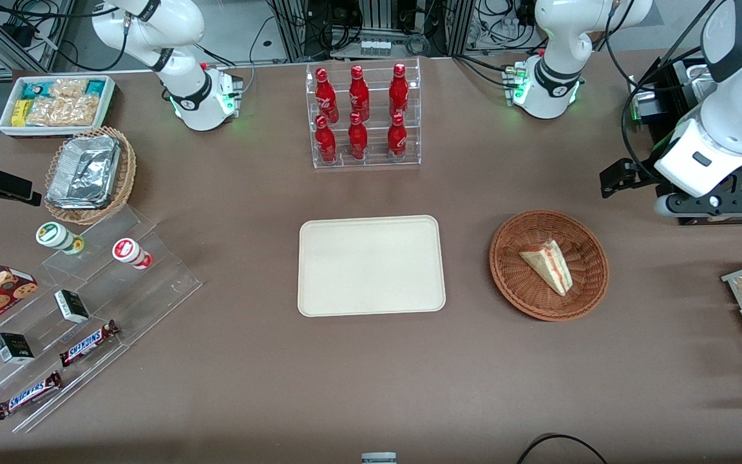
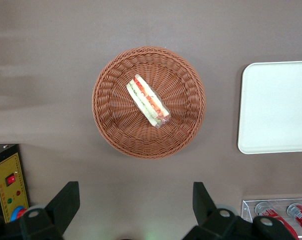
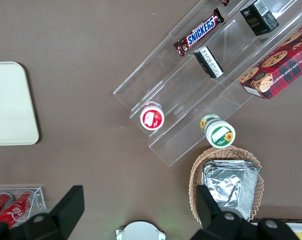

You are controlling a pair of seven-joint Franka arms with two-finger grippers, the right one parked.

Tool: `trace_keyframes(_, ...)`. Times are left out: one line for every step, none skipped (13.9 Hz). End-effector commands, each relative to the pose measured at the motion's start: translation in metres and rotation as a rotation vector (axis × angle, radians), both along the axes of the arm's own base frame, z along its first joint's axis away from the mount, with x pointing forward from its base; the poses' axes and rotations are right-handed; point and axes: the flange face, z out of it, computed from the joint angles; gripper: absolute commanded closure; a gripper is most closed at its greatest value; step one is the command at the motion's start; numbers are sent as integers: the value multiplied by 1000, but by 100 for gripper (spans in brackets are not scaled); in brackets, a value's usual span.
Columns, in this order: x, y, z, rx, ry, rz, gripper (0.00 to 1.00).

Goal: Place sandwich from basket to tray
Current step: 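Move the left gripper over the wicker basket holding the sandwich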

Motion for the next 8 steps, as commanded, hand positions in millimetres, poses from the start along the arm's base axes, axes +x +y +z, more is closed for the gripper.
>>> trace_keyframes(3, 2, 4, 7, 13, -2, 0)
trace_keyframes(3, 1, 3, 6, 14, -2, 0)
trace_keyframes(6, -1, -4, 7, 23, -10, 0)
trace_keyframes(10, -5, -15, 5, 43, -20, 0)
trace_keyframes(12, -10, -23, 5, 54, -26, 0)
trace_keyframes(17, -12, -40, 2, 81, -29, 0)
trace_keyframes(20, -13, -51, 3, 85, -29, 0)
trace_keyframes(20, -16, -67, 2, 78, -33, 0)
